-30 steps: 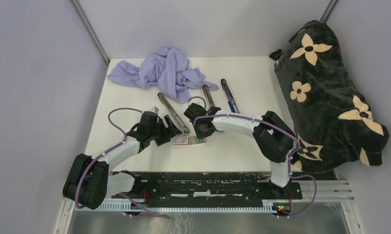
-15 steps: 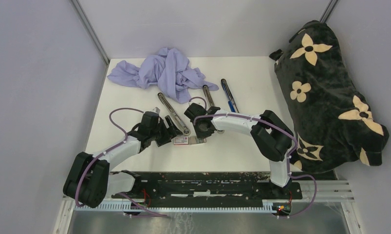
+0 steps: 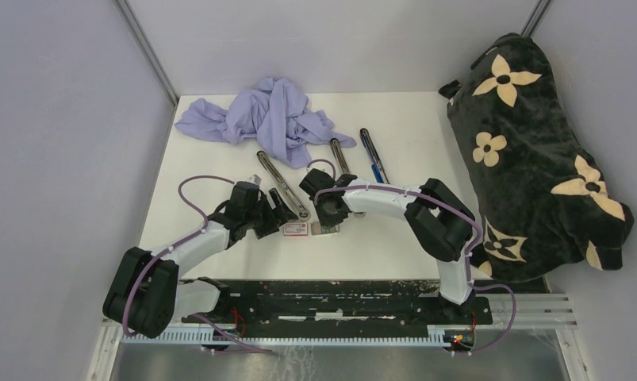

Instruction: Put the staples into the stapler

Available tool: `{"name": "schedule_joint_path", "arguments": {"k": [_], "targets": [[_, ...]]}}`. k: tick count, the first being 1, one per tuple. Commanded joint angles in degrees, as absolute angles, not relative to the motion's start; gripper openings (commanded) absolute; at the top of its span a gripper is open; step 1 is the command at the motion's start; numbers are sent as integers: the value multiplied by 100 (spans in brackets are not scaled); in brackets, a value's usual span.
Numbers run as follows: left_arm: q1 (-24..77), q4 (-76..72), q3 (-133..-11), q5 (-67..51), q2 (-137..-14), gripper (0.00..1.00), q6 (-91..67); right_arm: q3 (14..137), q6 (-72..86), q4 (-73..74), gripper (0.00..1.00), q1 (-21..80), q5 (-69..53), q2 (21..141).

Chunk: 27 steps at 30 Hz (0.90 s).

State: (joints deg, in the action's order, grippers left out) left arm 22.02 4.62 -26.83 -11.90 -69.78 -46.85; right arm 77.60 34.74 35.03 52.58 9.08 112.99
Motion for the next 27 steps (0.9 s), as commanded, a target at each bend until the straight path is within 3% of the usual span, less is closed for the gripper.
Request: {"name": "schedule_joint_path", "arguments": {"k": [1,9,19,27], "targets": [[2236,337,-2842,-1090,-6984,83,-4869,7945,3534,3488,15,5238,971,11381],[2239,342,-2889,-1081,-6894,83,-4856,7915,3470,3507,1,5230,1117,11078],[2219,183,-2955,-1127,-6545,83,-4814,7617,3224,3235,1,5096,1030,10373],[2193,-456,-2972,-1542,-6161,84,-4786,7060,2848,2235,1,4718,53,9495]]}}
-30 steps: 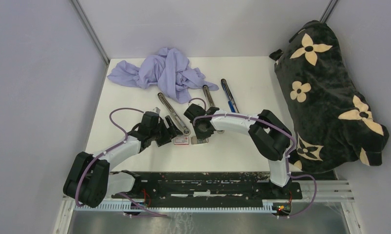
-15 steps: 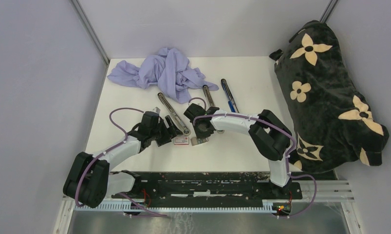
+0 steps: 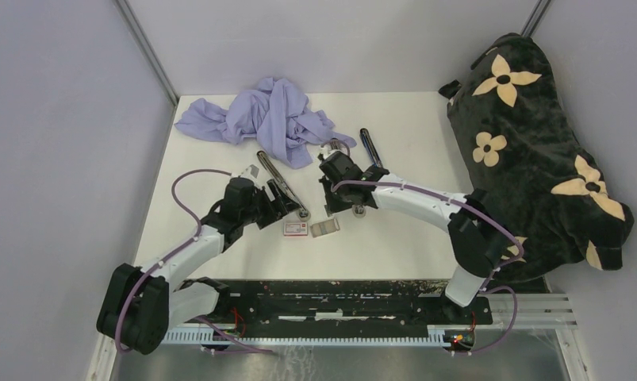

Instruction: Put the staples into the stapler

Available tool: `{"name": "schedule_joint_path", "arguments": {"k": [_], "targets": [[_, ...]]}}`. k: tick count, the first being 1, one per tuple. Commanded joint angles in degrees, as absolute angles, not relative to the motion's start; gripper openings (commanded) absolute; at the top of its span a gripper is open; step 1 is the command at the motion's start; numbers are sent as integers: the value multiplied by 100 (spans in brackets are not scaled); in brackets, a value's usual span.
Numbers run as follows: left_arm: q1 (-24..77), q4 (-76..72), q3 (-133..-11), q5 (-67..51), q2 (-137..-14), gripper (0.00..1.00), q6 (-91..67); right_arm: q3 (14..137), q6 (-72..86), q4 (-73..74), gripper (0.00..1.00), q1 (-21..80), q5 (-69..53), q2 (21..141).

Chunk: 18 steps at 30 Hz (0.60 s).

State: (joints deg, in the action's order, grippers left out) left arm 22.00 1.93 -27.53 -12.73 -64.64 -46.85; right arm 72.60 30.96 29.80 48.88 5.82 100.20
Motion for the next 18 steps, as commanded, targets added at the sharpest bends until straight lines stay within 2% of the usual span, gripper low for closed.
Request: {"name": "schedule_joint_path", "arguments": {"k": [1,10,18], "targets": [[2184,-544,-2968,-1600,-6087,84,-4763,6989,2805,2059,1,4659,-102,9347],[2119,-1787,-3005,-2301,-5536,83,-4623,6472,2827,403,1,4014,-1617,8517],[2118,-2786,-3198,-2968,-5509,81,-4688,6265,3681,-1113,1,3688,-2598,8222]]}}
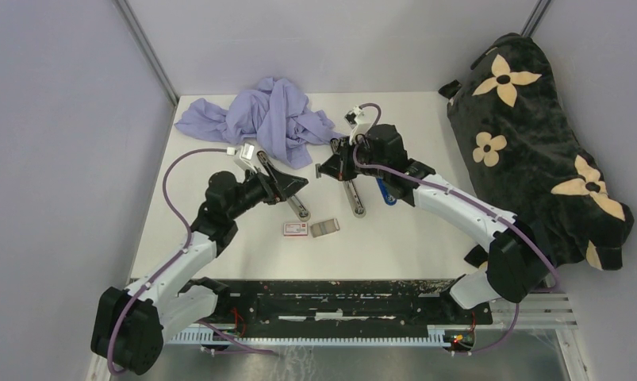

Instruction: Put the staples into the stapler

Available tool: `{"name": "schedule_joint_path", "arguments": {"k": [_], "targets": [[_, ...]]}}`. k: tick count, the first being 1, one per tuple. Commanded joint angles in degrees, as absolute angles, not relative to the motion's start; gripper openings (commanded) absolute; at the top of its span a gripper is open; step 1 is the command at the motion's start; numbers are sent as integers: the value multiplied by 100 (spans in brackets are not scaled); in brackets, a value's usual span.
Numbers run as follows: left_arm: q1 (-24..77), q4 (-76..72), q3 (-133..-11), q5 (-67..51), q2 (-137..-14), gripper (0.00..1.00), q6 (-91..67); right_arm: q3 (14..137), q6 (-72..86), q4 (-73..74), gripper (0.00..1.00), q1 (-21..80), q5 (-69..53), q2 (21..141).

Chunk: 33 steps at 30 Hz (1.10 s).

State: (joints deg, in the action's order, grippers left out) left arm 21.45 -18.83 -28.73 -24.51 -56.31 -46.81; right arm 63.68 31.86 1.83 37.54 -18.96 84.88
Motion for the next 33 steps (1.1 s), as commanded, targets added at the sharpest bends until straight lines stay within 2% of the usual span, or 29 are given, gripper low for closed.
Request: {"name": "schedule_joint_path", "arguments": {"k": [1,13,21,33], "targets": [[2119,-2905,-3199,-3030,-5484,80,-4685,6221,3768,-1323,1,3676,-2672,8189],[2122,-3819,-3269,-3313,-5540,74,-5072,6130,4359,-2319,1,3679,-3382,8058],[2125,-4809,-3112,-3342,-5756,64,-5793,6078,4516,-2659,1,3682,-3630,8039],[2144,-5386,-2938,-3525,-5902,51,-6264,5976,4811,-3279,1,3677,-3763,8121]]}}
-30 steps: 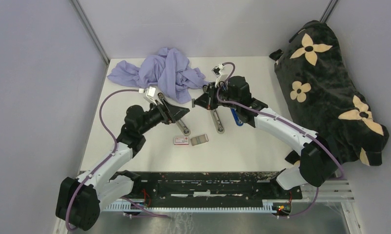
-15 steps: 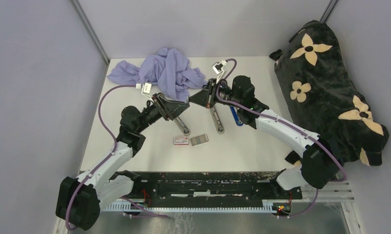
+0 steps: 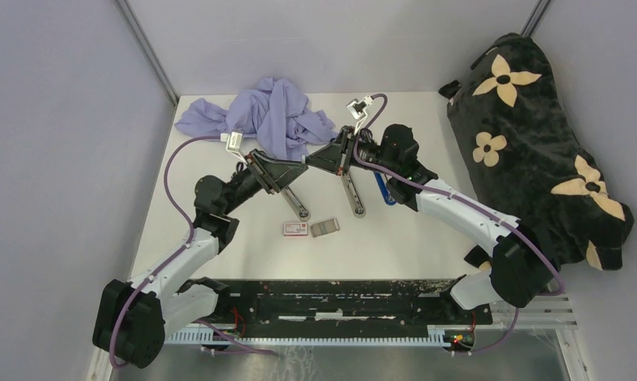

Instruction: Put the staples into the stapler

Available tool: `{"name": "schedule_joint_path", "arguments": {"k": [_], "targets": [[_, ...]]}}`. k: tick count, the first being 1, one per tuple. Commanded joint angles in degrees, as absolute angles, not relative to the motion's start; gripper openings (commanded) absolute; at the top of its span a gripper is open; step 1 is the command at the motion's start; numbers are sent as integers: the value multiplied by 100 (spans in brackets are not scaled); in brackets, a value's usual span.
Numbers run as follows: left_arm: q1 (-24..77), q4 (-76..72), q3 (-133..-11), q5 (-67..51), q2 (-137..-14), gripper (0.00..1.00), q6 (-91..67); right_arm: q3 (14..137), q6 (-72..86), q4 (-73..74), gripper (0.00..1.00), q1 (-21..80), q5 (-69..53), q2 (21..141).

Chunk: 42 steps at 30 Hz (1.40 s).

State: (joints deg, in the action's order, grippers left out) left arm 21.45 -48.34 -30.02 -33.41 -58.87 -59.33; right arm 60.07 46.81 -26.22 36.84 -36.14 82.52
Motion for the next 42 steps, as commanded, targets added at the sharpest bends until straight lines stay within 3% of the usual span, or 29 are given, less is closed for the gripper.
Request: {"name": "schedule_joint_path", "arguments": {"k": [1,11,23,42], "targets": [[2138,-5388,-2930,-3543,-5898,50,-6271,5970,4818,-3307,1,3680,-3755,8104],[2170,-5553,-2798,-3604,-5855,43,-6415,6003,4772,-3299,1,3675,-3825,8090],[2174,-5891,-2804,-3594,-5956,42,-6636,5978,5105,-3648,1,3678,-4130,8248],[2180,-6100,-2737,-3645,-5967,20,-6832,5950,5001,-3652,2,3621,-4308,8275]]}}
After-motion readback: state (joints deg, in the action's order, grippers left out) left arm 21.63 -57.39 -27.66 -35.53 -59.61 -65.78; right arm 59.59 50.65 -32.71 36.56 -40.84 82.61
